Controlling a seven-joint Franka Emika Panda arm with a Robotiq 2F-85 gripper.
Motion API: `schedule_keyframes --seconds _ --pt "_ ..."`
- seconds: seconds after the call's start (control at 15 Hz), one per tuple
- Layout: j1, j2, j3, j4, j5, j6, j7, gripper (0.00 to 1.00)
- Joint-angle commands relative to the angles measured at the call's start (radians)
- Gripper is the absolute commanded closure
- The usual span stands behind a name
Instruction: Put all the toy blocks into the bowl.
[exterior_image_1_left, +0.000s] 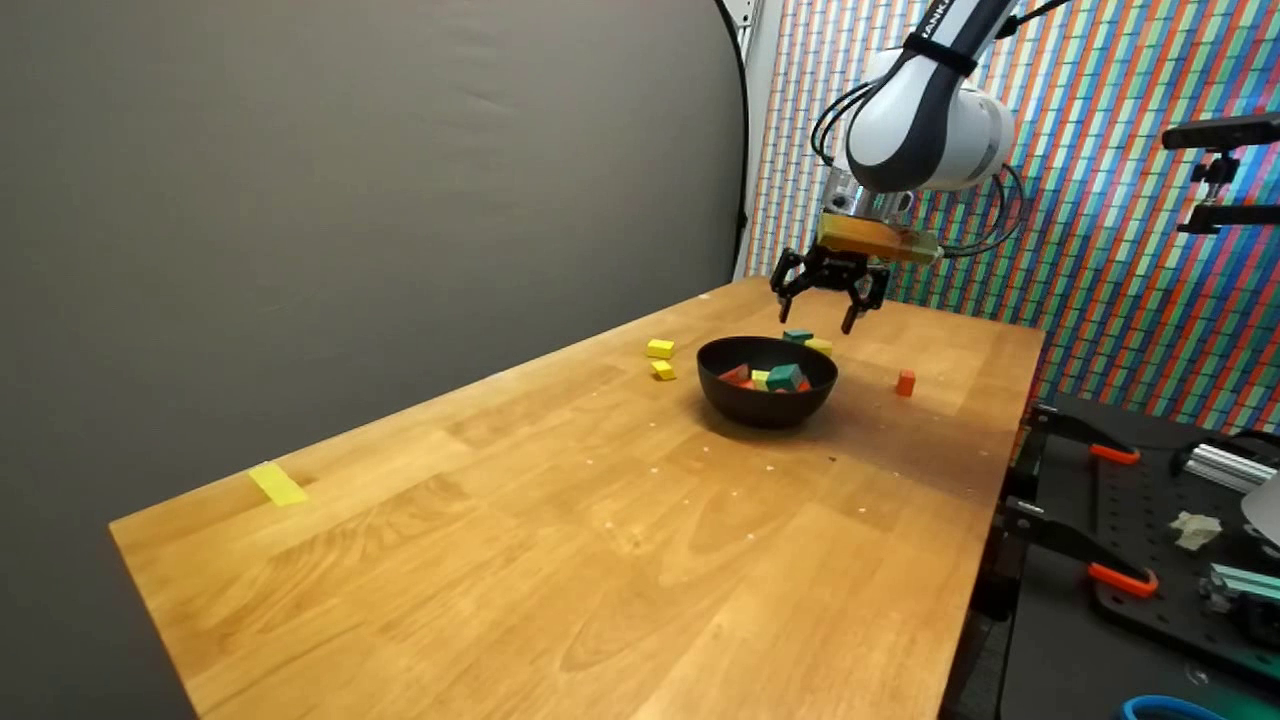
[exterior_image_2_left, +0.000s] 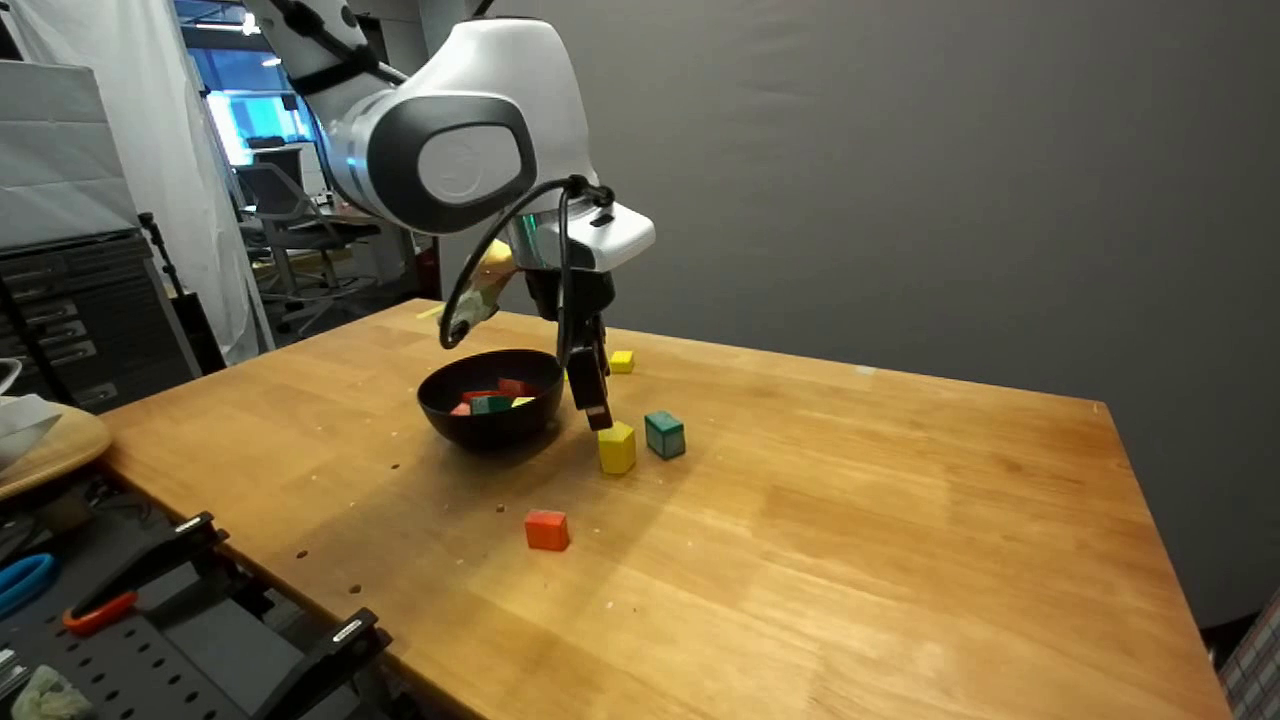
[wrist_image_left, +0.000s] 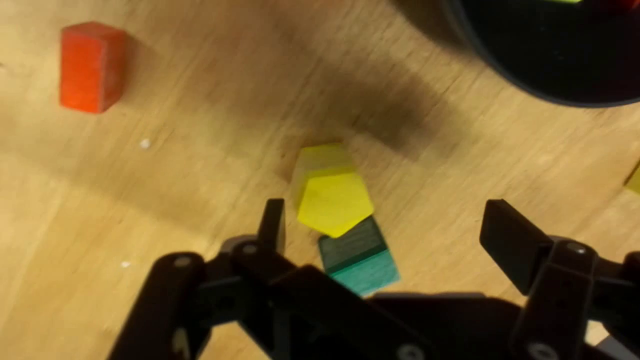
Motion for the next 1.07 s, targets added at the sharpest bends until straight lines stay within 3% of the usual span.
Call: schedule_keyframes --seconds 0.0,0.07,0.27,0.33,0.53,0.6,0.67,0.8,0.93,1.0 --pt "-0.037 0.056 0.068 0.062 0.128 0.027 -0.105 0.17" --pt "-0.004 0.076 0.026 0.070 0.101 0.033 -0.090 0.07" --pt "0.084 0.130 -0.103 0.079 0.001 0.057 -0.059 0.00" --pt "0.043 0.083 -0.040 0.057 0.071 0.012 -0.081 0.00" --pt "0.053 0.102 -0.055 0.059 0.071 0.014 -0.080 0.00" --pt "-0.031 0.038 0.025 0.005 0.075 0.081 -0.231 0.00" --pt "-0.025 0.012 0.006 -0.018 0.053 0.102 -0.255 0.01" --pt "0.062 -0.031 -0.108 -0.069 -0.041 0.141 -0.272 0.00" --pt "0.106 -0.072 -0.177 -0.107 -0.120 0.164 -0.310 0.00" --pt "0.062 -0.090 -0.127 -0.110 -0.119 0.171 -0.365 0.00"
